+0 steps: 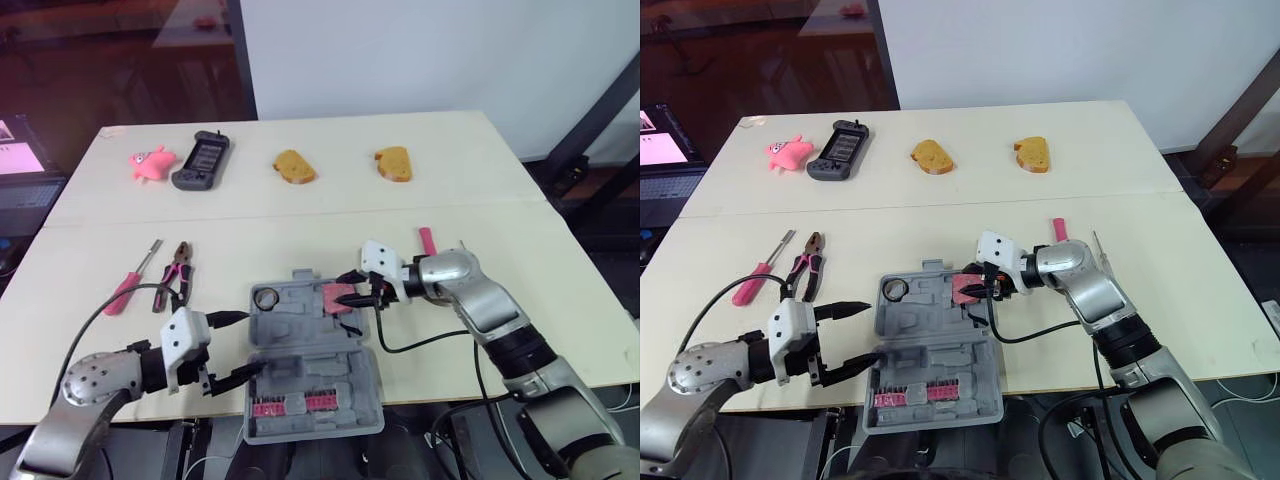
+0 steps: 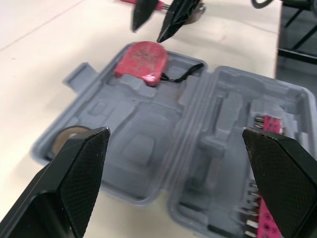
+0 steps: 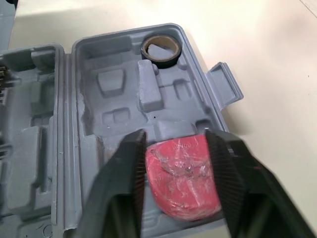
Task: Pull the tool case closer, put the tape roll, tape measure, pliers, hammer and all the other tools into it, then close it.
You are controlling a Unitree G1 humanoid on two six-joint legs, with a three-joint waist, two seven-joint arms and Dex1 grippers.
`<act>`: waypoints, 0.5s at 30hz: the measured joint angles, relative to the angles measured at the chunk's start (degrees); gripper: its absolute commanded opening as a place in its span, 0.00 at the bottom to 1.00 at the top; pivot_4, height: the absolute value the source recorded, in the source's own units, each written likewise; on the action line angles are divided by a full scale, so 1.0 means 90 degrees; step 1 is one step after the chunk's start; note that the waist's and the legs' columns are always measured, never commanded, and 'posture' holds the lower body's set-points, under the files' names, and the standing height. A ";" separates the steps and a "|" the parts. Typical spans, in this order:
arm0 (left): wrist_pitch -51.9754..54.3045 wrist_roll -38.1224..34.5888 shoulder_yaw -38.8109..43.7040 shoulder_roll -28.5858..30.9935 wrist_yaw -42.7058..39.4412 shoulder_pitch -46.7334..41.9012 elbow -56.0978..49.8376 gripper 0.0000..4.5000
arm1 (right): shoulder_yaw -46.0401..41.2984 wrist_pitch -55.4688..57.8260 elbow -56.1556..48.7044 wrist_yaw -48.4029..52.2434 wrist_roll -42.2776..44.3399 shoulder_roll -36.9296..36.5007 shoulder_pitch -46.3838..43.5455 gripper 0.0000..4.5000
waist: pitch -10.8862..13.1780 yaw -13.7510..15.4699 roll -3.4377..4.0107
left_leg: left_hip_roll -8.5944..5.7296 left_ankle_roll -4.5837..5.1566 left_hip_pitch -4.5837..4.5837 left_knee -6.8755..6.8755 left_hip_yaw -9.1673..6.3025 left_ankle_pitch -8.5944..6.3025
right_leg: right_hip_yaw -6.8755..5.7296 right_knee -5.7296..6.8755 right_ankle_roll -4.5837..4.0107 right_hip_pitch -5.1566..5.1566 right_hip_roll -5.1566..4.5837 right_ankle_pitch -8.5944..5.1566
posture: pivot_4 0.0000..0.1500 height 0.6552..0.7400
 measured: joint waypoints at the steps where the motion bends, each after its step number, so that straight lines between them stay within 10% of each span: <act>1: 0.0000 0.0000 0.0000 0.0000 -0.0001 -0.0001 0.0000 1.00 | 0.0000 -0.0036 0.0010 -0.0012 -0.0007 0.0001 0.0000 0.41 | 0.0000 -0.0001 0.0000 | 0.0000 0.0000 0.0000 0.0000 0.0000 0.0000 | 0.0000 0.0000 0.0000 0.0000 0.0000 0.0000 | 1.00 1.00; 15: 0.0016 -0.0004 0.0073 0.0041 -0.0027 -0.0004 0.0005 1.00 | -0.0048 -0.1353 0.1726 -0.0275 -0.0361 0.0384 -0.0045 0.41 | -0.0001 -0.0005 0.0000 | -0.0002 0.0000 0.0006 -0.0002 -0.0001 0.0000 | -0.0001 0.0000 0.0000 0.0007 0.0003 0.0000 | 1.00 1.00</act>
